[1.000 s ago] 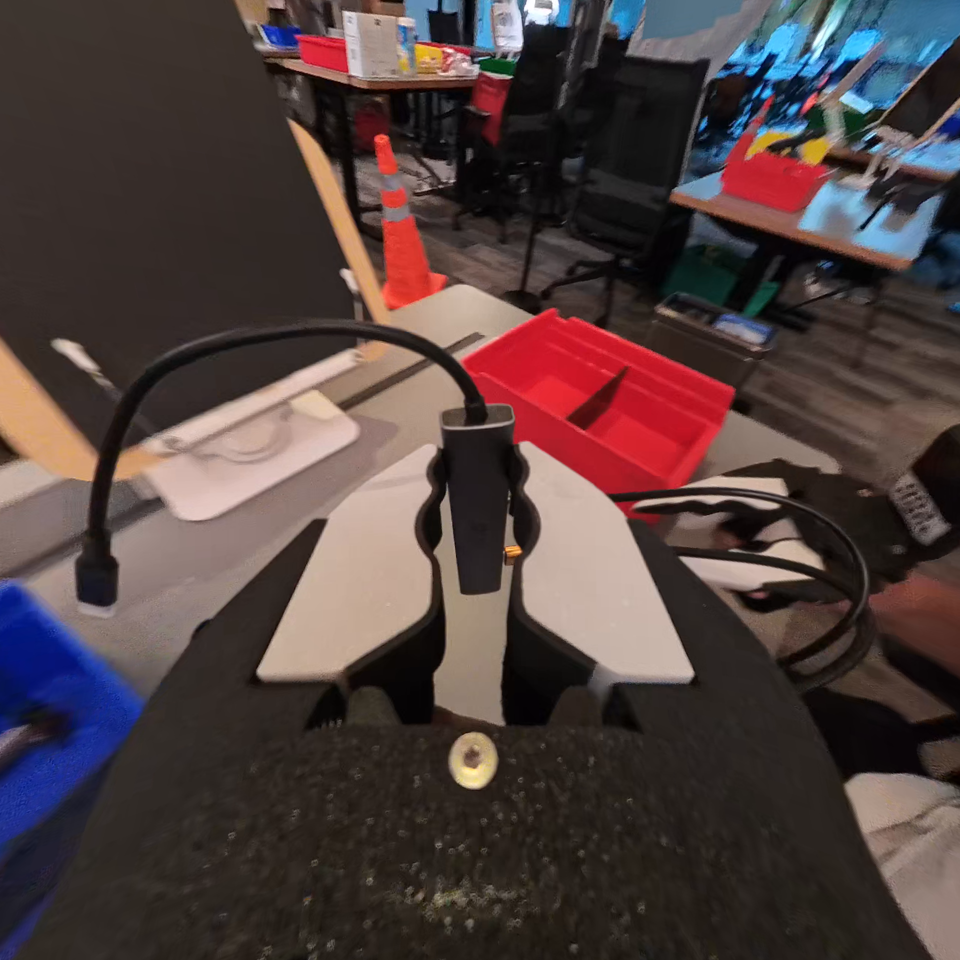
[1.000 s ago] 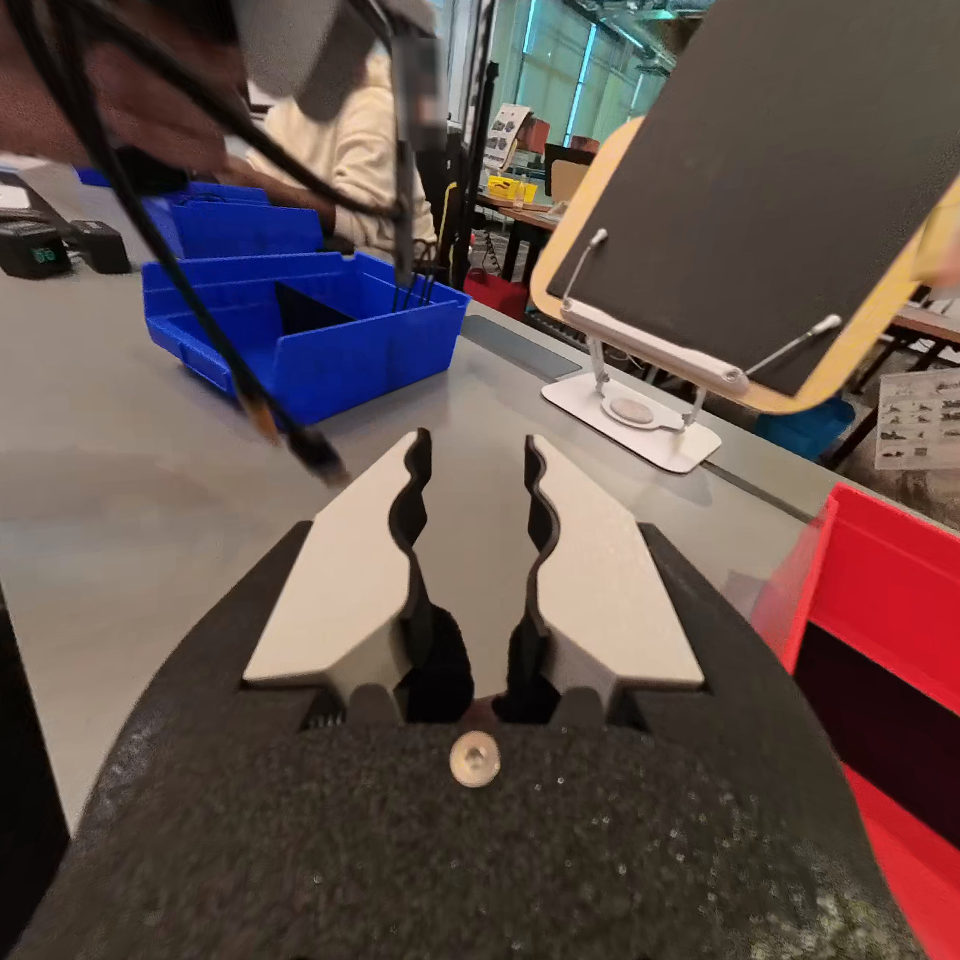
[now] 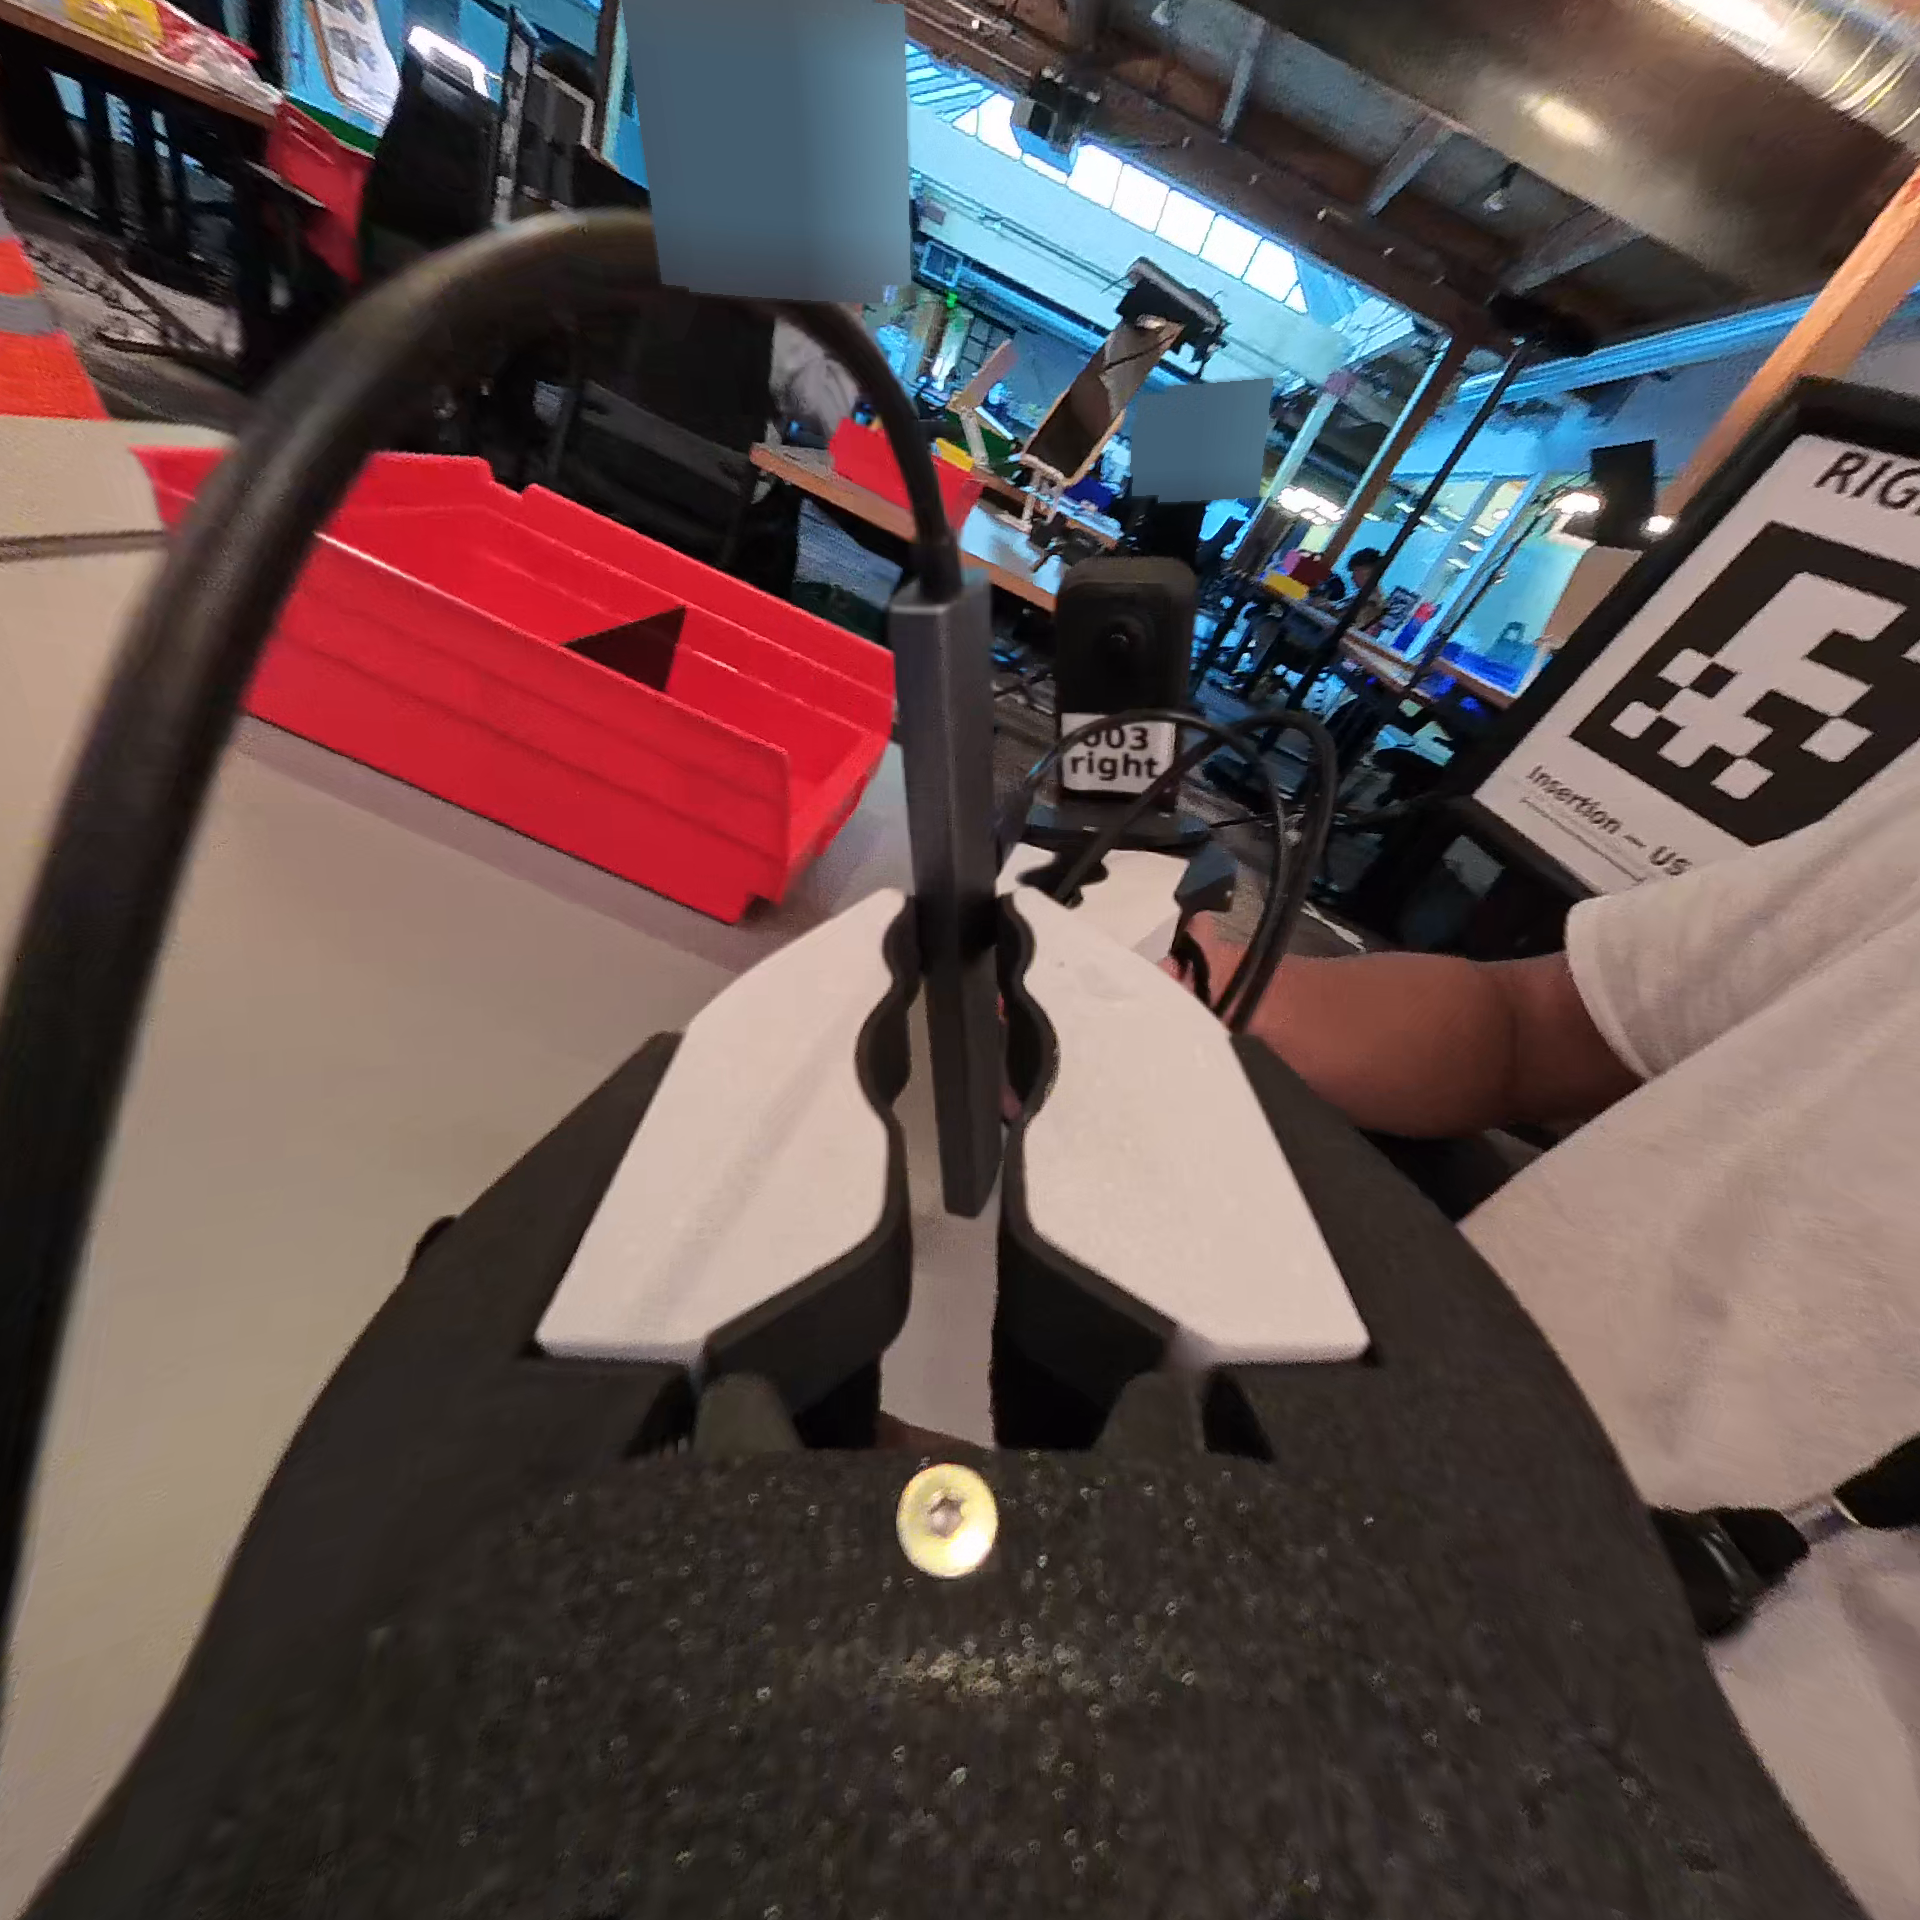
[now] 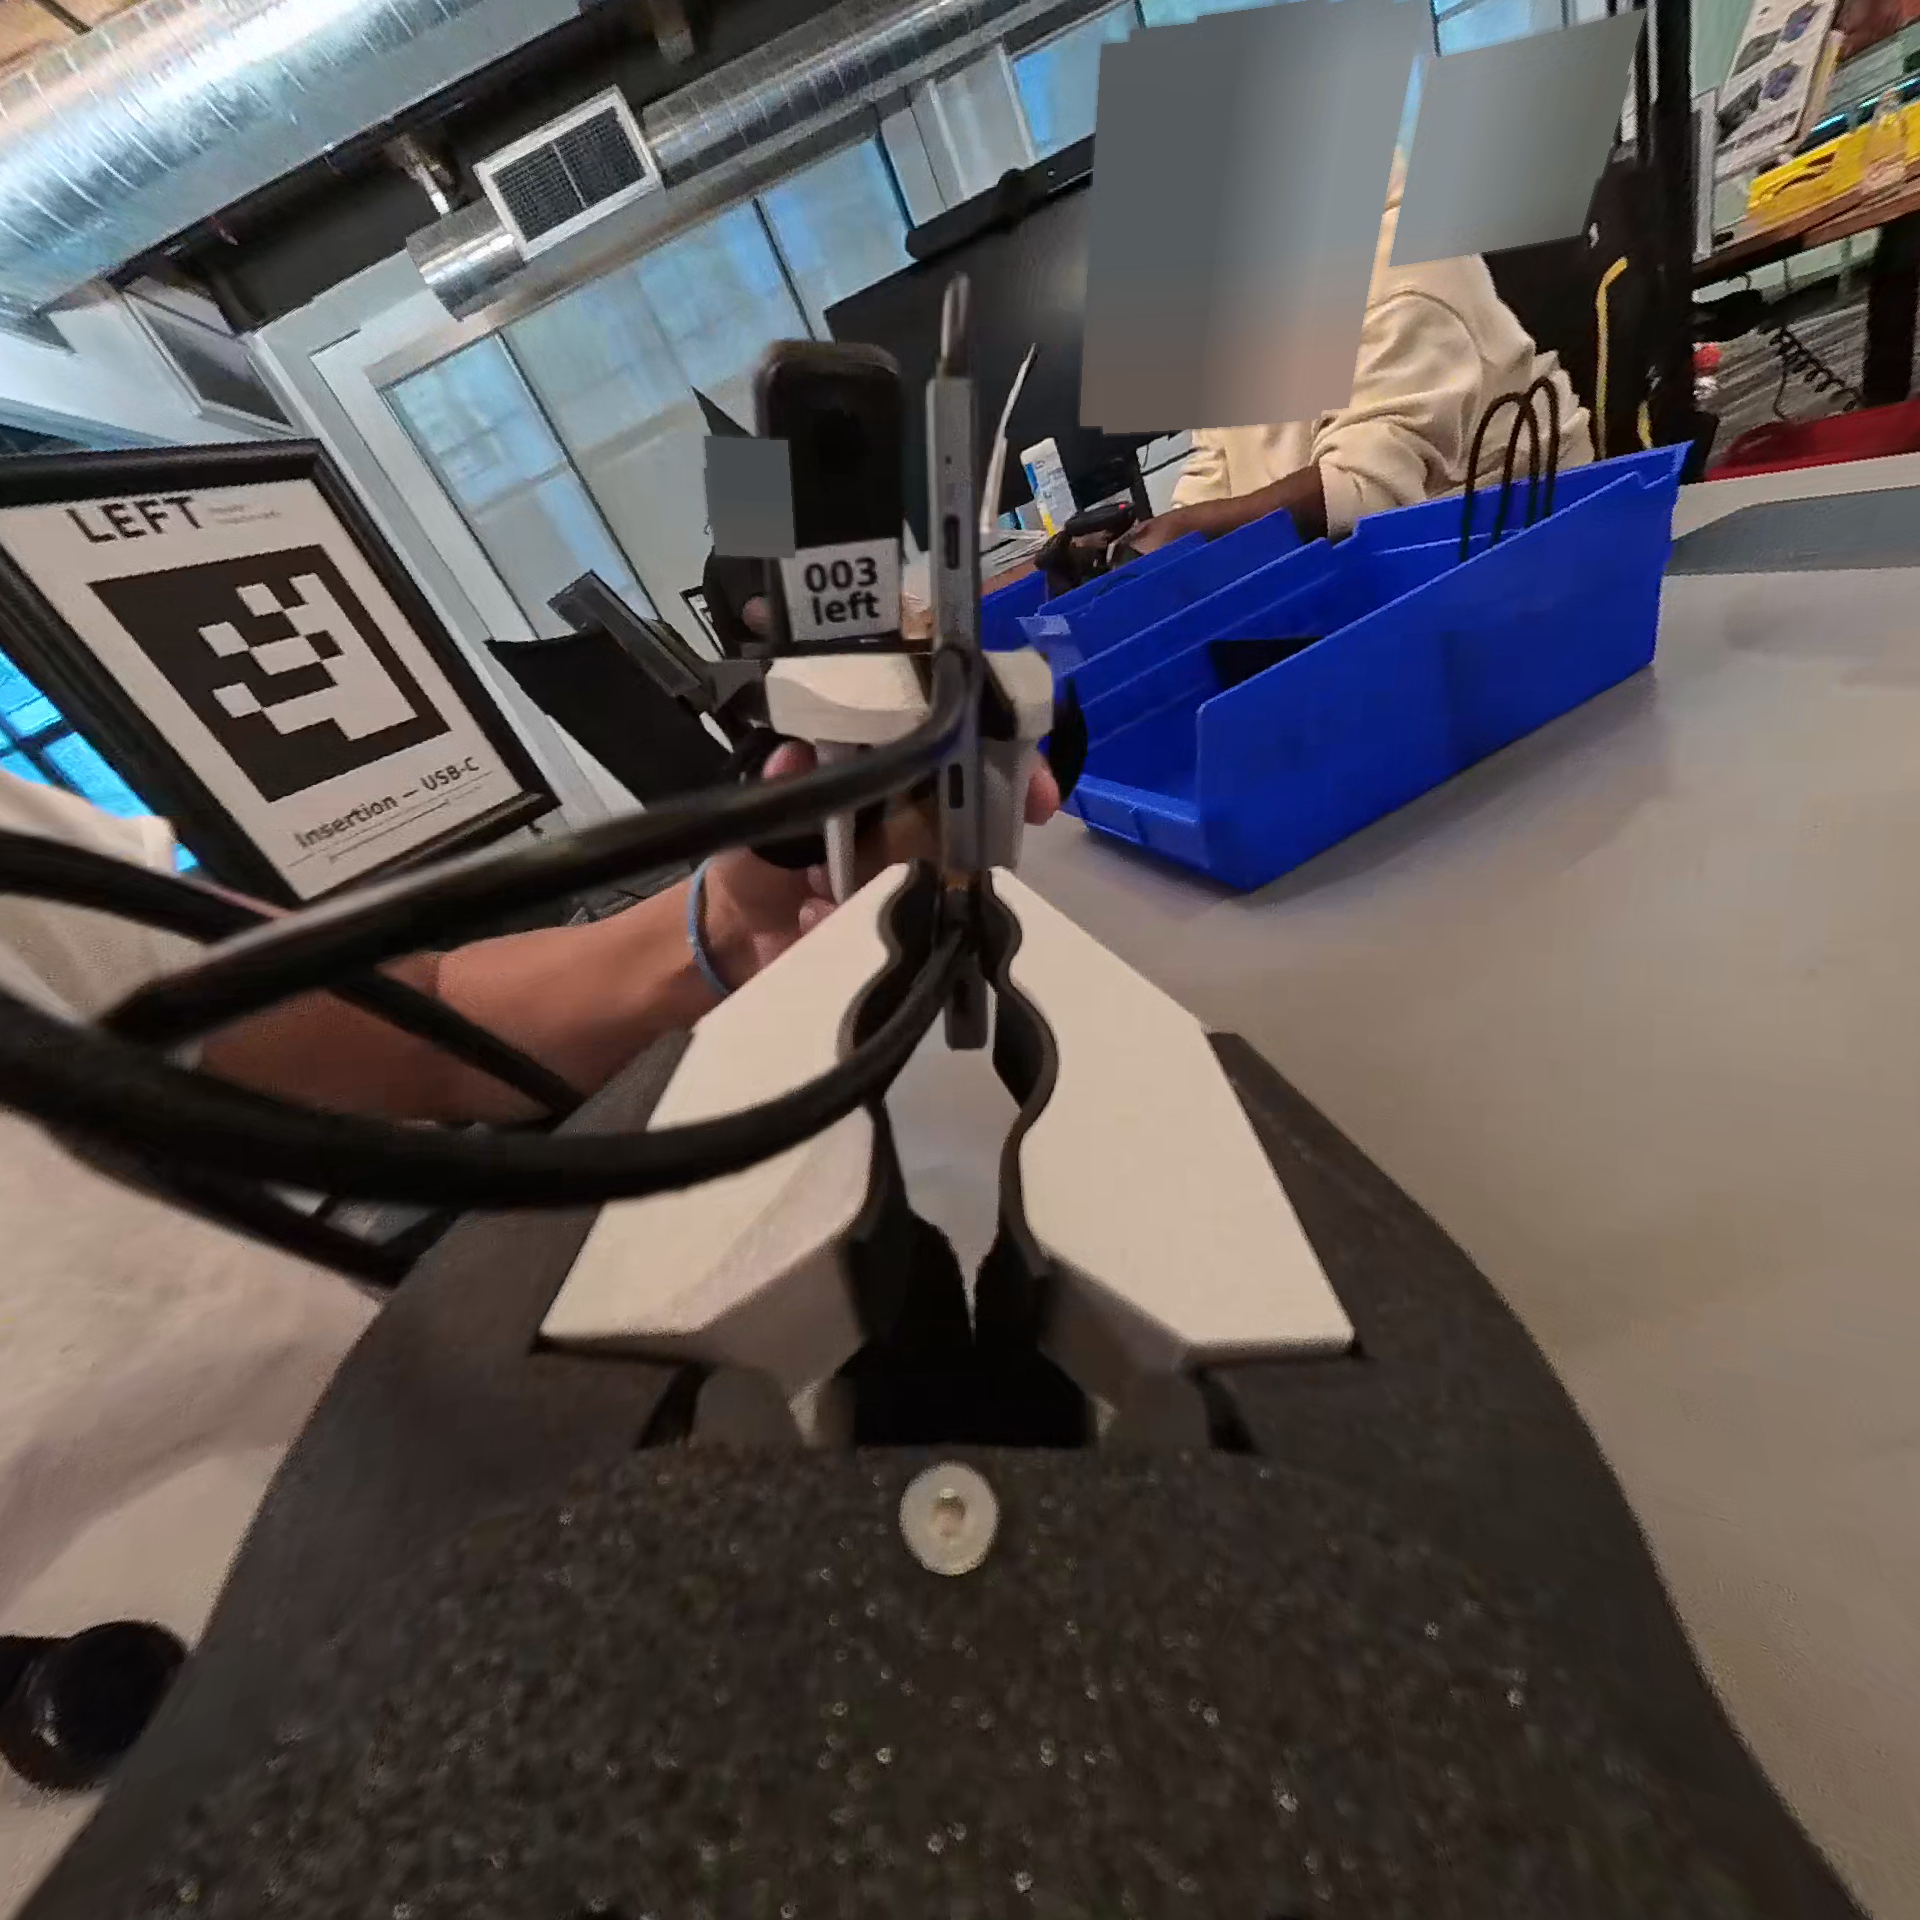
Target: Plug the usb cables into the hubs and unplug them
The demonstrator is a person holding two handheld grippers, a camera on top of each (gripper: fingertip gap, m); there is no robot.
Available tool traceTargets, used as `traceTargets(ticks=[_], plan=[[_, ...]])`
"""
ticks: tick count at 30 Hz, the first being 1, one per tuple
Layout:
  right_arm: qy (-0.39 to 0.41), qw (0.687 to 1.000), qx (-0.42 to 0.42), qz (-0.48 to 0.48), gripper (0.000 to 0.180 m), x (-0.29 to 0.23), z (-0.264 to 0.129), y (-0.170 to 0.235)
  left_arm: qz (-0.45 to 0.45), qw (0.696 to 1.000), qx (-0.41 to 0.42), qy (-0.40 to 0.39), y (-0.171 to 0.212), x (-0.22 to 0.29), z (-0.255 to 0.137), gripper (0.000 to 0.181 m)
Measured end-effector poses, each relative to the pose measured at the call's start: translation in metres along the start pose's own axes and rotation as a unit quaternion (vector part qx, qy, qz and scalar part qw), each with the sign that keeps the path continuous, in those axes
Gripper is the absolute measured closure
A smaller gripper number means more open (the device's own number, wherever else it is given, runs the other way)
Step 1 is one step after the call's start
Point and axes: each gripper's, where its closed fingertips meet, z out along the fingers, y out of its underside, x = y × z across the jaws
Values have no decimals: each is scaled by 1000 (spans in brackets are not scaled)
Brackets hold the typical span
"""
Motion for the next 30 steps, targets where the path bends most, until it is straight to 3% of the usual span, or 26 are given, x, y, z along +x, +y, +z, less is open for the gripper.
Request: traceTargets(ticks=[3, 8, 12, 15, 19, 21, 25, 30], plan=[[-1, 1000, -2, -19, 153, 1, -4, -5, -7, 1000, -20, 10, 9, -3, -2, 170], [-4, 998, -26, -55, 149, -2, -6, -4, -5, 998, -63, 24, 27, -6, -3, 170], [-25, 989, -121, -87, 141, 0, -26, 18, 6, 999, -46, 24, 16, -7, -16, 171], [59, 981, -141, -119, 139, 32, -48, 9, 8, 999, -37, 8, 8, -15, -33, 171], [115, 985, -61, -110, 146, 47, -67, -35, 3, 997, -56, 55, 20, -5, -45, 171], [90, 989, -58, -105, 149, 39, -60, -32, 0, 995, -66, 71, 29, -2, -39, 171], [52, 978, -136, -150, 149, 25, -32, 19, -26, 993, -54, 98, 35, 3, -21, 171], [-5, 988, -83, -128, 152, -3, -9, 14, -23, 992, -72, 101, 48, 11, -11, 171]])
